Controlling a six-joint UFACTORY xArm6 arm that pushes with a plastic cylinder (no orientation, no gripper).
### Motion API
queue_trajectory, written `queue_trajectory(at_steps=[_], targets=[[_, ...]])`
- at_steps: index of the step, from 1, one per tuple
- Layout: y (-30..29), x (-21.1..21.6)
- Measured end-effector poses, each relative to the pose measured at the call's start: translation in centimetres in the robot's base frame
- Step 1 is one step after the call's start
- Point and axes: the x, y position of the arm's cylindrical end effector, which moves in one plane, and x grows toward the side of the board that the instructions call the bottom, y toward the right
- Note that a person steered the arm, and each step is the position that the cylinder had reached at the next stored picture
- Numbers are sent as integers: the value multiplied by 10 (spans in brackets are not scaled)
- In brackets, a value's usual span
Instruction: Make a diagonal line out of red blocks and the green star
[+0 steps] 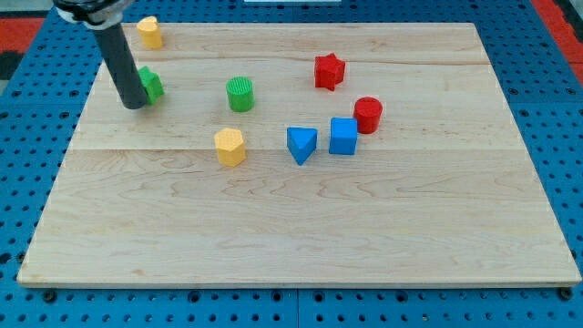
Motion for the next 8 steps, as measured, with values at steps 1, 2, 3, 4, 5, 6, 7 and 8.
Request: queue_trajectory(at_steps=[1, 2, 3, 4, 5, 6, 7, 8], targets=[[6, -16], [-22, -17], [-33, -17], [-26, -25], [17, -53], [64, -63], [106, -63], [129, -79]])
